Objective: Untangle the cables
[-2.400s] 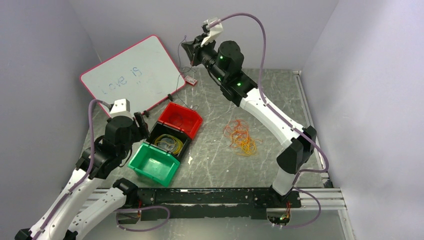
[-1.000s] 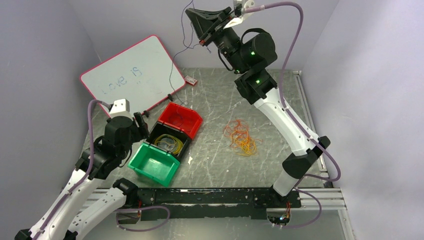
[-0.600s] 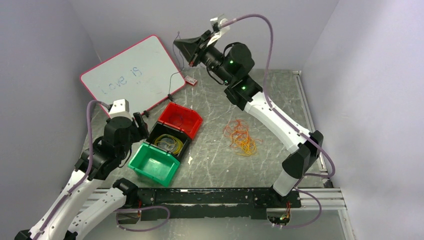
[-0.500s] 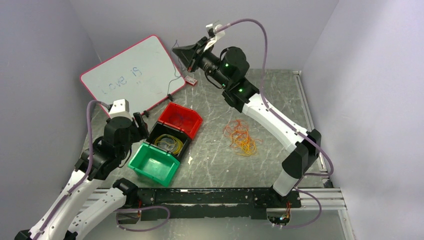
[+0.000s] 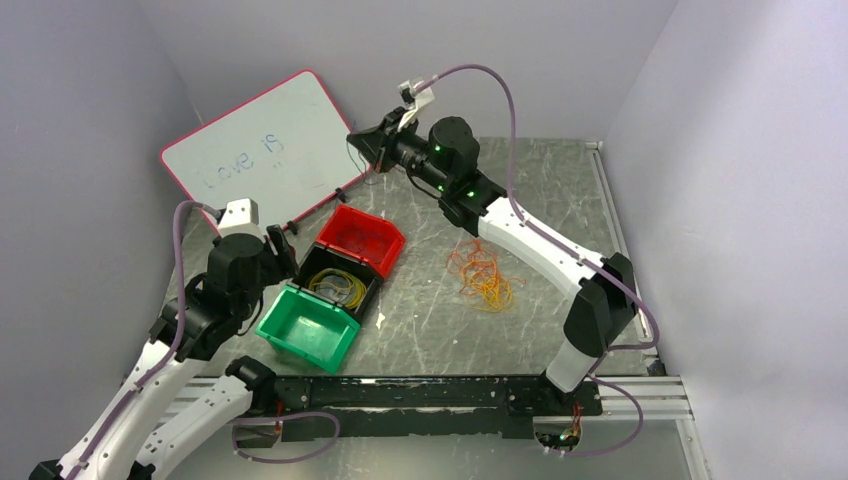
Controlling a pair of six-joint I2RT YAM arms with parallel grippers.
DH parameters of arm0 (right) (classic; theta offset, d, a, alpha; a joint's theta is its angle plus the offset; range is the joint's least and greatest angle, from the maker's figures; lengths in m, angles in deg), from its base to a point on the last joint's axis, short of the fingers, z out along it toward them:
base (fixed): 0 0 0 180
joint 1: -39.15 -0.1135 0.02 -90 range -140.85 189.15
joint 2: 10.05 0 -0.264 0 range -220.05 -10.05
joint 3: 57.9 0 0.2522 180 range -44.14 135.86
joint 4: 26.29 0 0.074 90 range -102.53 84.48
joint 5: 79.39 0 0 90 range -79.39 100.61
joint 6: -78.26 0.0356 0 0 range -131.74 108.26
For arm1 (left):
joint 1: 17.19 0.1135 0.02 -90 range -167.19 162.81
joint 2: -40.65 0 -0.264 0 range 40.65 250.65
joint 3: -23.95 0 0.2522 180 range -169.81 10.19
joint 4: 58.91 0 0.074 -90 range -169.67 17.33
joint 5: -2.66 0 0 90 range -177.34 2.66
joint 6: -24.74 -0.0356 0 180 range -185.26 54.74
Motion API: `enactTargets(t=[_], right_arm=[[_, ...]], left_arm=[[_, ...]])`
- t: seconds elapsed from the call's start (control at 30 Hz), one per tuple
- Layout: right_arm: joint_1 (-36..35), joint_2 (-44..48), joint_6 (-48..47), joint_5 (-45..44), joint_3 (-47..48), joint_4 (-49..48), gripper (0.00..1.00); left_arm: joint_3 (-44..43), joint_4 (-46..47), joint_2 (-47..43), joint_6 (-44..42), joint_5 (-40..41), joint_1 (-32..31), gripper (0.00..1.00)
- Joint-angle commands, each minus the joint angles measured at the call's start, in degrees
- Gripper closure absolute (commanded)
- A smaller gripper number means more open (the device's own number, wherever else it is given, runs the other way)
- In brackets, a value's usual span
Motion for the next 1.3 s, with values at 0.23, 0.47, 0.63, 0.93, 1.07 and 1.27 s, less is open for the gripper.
enactTargets(t=[0.23,0.47,0.63,0.93,1.07,1.27], right_arm=[[-0.1,-2.0,-8.1,12.6,-2.3,4.0,1.0],[0.3,-3.8,-13.2,22.3,-2.1,9.2,1.0],[0.5,-5.9,-17.6,26.5,-0.3,15.5,1.0],[1.1,-6.1,-23.3,31.8,-0.5,23.8,1.0],[1.2,-7.3,-25.6,33.0,-0.1,28.0,1.0],[2.7,-8.7,-23.5,30.6,-3.1,25.3,1.0]], left_arm=[[0.4,4.7,1.6,-2.1,-9.8,0.4,0.31],[3.2,6.1,0.6,2.1,-11.9,0.4,0.31],[3.4,5.8,-0.1,3.2,-11.4,0.4,0.31],[3.0,5.3,0.7,3.0,-10.4,0.4,0.31],[3.1,5.3,0.9,3.1,-10.5,0.4,0.31],[3.0,5.2,1.1,3.2,-10.3,0.4,0.32]])
